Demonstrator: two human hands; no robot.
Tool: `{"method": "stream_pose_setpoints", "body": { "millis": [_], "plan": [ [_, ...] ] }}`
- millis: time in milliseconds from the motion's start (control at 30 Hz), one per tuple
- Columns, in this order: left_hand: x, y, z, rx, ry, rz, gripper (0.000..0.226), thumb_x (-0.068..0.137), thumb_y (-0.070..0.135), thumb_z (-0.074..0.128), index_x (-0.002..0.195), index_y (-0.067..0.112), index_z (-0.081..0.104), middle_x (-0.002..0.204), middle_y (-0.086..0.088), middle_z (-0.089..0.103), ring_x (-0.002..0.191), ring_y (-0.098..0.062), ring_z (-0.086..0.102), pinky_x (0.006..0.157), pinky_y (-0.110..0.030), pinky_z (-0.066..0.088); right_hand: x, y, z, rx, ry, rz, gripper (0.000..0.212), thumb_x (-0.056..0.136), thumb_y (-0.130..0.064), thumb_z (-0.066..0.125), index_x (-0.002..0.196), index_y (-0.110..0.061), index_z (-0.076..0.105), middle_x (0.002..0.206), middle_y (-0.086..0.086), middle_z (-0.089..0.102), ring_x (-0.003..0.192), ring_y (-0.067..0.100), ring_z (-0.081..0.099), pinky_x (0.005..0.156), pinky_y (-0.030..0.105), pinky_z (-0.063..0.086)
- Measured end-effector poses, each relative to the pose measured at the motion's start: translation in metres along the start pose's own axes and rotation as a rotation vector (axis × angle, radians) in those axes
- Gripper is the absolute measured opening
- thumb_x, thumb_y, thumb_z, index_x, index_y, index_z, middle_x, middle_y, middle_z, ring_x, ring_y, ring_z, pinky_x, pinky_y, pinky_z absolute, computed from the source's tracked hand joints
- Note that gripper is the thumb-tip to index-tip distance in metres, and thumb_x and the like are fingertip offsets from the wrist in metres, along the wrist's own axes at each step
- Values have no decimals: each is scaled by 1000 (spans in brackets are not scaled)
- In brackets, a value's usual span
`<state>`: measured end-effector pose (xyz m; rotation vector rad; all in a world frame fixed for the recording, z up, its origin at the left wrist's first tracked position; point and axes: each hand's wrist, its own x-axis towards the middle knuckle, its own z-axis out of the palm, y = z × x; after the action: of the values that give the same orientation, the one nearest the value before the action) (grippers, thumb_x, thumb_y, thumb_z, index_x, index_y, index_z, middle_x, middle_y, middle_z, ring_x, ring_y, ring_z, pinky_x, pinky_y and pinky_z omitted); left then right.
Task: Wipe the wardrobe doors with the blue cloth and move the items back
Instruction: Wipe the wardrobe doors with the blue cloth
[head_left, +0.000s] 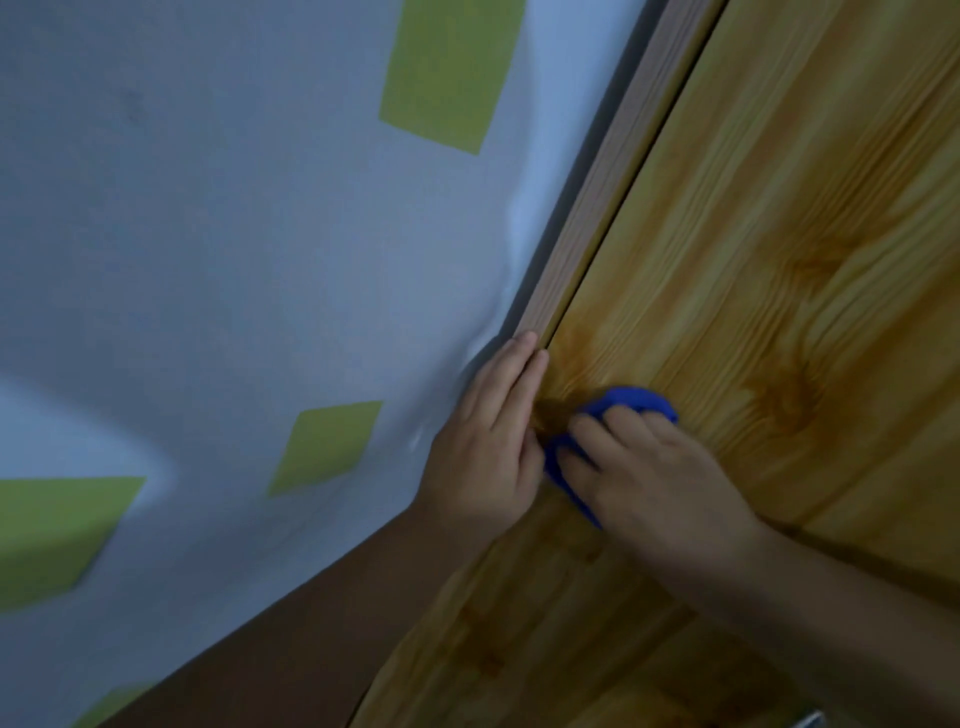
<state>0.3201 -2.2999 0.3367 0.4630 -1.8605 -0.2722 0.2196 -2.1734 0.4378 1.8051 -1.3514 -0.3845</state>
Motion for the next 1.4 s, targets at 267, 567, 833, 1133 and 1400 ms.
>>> {"method": "stream_pose_setpoints", "body": {
  "millis": [267, 567, 833, 1133, 1400],
  "plan": [
    [-3, 3, 2, 27, -42, -28, 73, 95, 14, 55, 162, 16, 27, 173, 4, 15, 161, -11, 10, 125, -34, 34, 50, 126, -95, -326, 24, 350, 46, 78, -11, 78, 121, -9, 61, 122, 23, 53, 105, 46, 50, 93, 55, 44],
    [-4, -1, 5, 7, -29, 0, 72, 94, 11, 57, 161, 10, 30, 173, -3, 18, 161, -16, 14, 129, -28, 22, 34, 61, -52, -156, 86, 356, 46, 91, -14, 37, 128, -2, 61, 118, 25, 57, 99, 44, 52, 81, 54, 43],
    [-3, 1, -1, -3, -78, -33, 78, 94, 9, 57, 164, 13, 22, 174, -2, 15, 161, -14, 10, 127, -17, 13, -48, -37, 13, 79, -77, 141, 43, 90, -14, 37, 105, -10, 77, 91, 9, 68, 77, 29, 65, 69, 42, 55],
    [1, 5, -6, 23, -116, -75, 82, 97, 21, 57, 165, 26, 12, 173, 7, 9, 158, -2, 4, 115, -3, 7, -47, 70, -62, -51, 2, 256, 52, 73, -11, 64, 125, -10, 66, 110, 20, 61, 96, 42, 59, 80, 52, 51],
    [-4, 10, 11, -11, -85, -86, 81, 96, 20, 57, 164, 24, 14, 175, 1, 3, 162, -18, 4, 126, -47, 29, -21, 153, -109, -168, 250, 630, 42, 101, -21, 41, 141, -9, 52, 133, 24, 51, 122, 47, 48, 97, 57, 46]
  ]
}}
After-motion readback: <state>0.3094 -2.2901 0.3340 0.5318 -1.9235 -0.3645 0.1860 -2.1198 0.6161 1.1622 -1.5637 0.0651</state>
